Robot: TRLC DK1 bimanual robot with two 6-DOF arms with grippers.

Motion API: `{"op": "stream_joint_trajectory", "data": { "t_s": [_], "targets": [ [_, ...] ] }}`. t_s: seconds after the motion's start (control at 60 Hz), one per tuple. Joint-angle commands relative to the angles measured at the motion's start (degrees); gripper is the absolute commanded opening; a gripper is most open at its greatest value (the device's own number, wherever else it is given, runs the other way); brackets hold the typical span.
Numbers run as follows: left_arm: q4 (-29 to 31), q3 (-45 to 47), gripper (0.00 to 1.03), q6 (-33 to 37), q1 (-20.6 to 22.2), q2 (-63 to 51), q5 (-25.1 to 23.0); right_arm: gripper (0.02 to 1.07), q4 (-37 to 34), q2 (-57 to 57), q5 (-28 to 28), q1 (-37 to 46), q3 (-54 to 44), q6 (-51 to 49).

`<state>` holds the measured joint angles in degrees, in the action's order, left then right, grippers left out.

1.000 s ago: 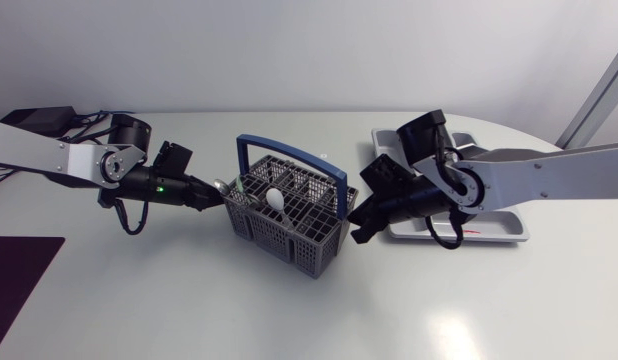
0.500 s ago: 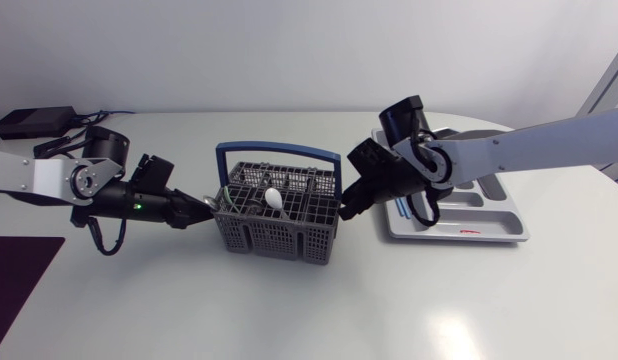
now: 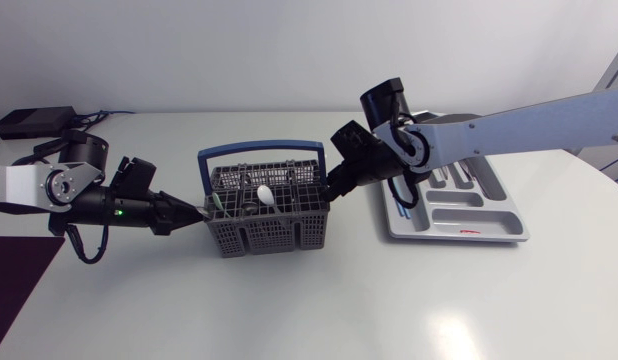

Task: Unload the cutlery basket into the drawer organizer.

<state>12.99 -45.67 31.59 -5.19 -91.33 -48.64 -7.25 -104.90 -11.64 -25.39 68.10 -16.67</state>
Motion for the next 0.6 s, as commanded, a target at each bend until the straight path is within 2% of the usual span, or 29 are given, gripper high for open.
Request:
{"op": "stream_joint_trajectory", "data": {
  "t_s": [0.0,0.25,0.583],
  "targets": [
    [-0.5,-0.7,0.21,1.4,-0.7,-0.1,-1.9,0.26,0.7,1.3,0.6,1.0,-2.8,0.4],
    [-0.6,-2.3,0.21,1.3,-0.4,-1.0,-1.9,0.25,1.4,6.2,0.9,-0.8,-10.1,-0.6],
    [-0.9,-5.3,0.21,-1.1,1.5,-2.0,-1.8,0.25,1.8,9.4,2.3,-7.1,-12.8,2.2]
  ]
}}
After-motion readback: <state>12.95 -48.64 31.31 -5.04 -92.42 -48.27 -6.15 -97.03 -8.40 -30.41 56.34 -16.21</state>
